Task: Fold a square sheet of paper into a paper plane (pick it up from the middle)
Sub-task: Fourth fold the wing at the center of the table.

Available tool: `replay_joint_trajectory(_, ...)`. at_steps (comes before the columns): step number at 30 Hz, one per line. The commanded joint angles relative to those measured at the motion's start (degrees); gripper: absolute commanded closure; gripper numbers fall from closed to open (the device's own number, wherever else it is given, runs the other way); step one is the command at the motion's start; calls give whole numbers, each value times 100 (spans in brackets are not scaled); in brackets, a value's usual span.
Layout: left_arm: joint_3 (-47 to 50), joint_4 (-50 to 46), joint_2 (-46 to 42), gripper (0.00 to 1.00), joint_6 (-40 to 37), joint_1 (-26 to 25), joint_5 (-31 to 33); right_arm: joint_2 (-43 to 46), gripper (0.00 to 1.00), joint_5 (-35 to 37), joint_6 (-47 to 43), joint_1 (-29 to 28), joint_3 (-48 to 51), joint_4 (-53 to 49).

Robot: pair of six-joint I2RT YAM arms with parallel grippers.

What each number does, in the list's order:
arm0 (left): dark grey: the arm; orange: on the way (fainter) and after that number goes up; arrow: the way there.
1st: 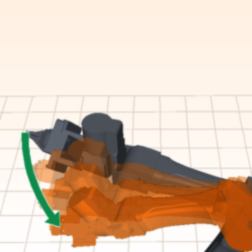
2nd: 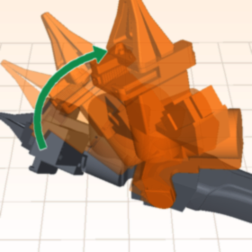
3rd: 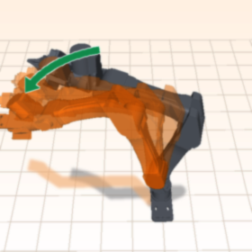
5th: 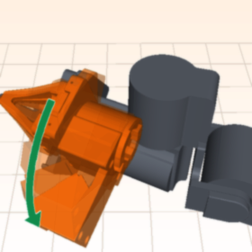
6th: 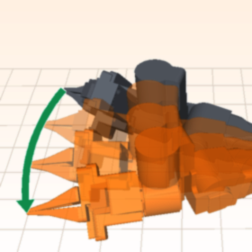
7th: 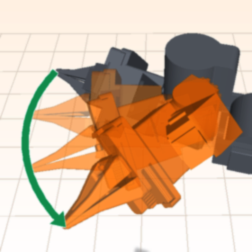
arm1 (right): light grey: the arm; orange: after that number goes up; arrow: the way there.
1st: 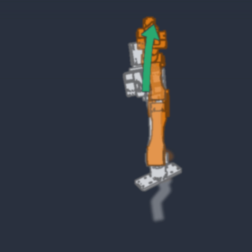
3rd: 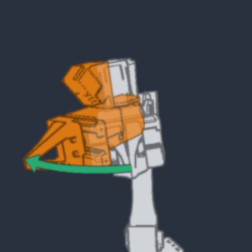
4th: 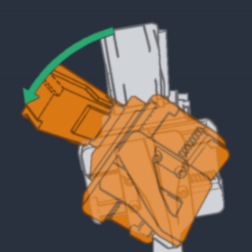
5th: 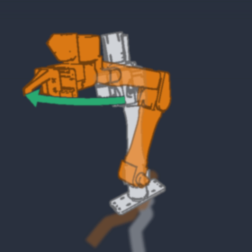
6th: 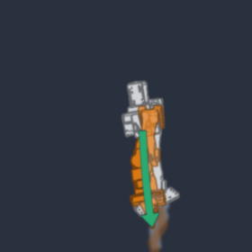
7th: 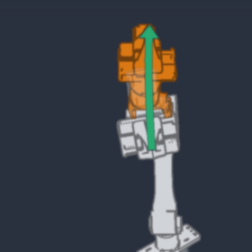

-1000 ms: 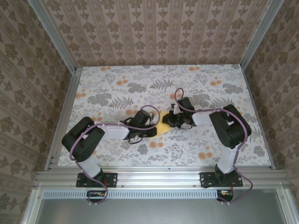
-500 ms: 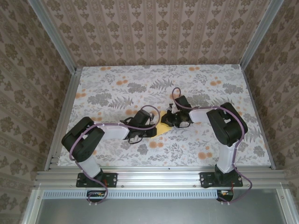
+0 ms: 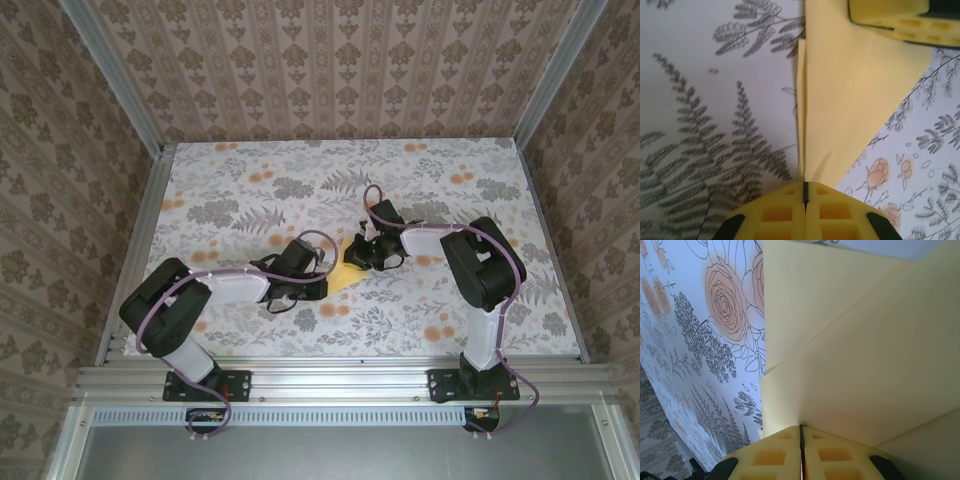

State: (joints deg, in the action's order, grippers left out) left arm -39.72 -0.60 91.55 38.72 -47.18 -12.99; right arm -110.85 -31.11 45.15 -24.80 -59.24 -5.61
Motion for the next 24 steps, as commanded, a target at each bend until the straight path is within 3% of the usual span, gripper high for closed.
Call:
replay_joint_trajectory(1,191,-1060,-267,100,-141,40,-26,-438,90,897,-66,45,150,-743)
replay_joint_trajectory(7,-146,-91,-511,100,-119,189,-1099,-521,90,870,-68,45,150,-733)
replay_joint_trajectory(15,-613,393,437,99,-69,421,-1815,-651,91,870,-94,47,72,-860)
replay_joint_trajectory(24,-727,25,878,98,-187,555,-1654,-799,92,1136,-113,45,-116,-1303)
